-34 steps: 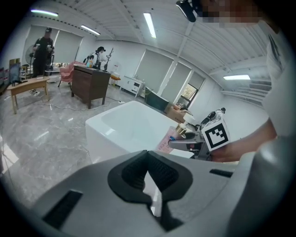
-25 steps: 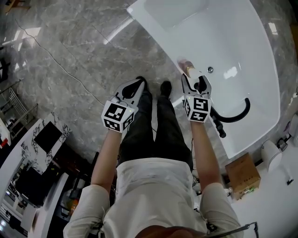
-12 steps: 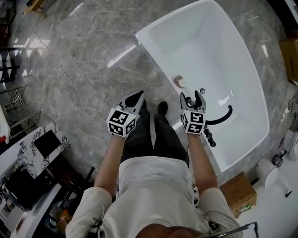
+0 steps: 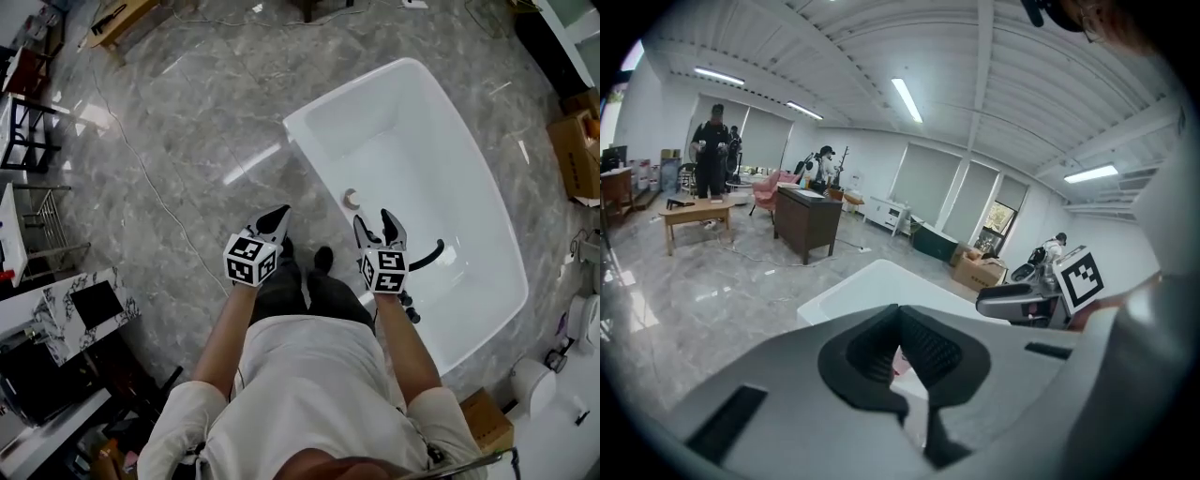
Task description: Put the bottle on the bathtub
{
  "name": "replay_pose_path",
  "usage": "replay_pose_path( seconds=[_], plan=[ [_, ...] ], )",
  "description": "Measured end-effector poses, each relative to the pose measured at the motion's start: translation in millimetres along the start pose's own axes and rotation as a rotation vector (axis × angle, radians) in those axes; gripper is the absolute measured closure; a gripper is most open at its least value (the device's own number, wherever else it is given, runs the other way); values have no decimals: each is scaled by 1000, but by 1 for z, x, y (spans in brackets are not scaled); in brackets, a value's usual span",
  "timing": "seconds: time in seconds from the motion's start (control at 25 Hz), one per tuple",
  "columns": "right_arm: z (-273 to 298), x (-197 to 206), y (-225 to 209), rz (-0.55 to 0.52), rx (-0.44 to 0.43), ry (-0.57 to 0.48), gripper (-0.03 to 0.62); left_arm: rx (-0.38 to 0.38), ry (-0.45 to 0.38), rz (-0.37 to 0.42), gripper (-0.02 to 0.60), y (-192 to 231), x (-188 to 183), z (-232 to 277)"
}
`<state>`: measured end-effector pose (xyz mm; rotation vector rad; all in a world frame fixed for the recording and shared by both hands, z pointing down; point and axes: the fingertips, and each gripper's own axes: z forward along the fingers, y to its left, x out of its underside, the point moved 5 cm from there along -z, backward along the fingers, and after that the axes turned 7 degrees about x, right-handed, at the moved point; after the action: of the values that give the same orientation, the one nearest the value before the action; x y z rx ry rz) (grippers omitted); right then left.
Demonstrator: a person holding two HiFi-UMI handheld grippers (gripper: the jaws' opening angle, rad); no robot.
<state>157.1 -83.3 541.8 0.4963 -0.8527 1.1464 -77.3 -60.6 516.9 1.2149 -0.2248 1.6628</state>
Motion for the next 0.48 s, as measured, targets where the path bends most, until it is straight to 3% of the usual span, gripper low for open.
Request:
replay_pose_path(
  seconds=[0.28,0.48],
  plan=[
    [-38,-35,9,-41,-78,-50,321,-4,-63,-4,577,-29,-33,-28],
    [-65,-52,21,-111,-124,-88,377,-2,-118,29,577,-44,-51,-54]
  ],
)
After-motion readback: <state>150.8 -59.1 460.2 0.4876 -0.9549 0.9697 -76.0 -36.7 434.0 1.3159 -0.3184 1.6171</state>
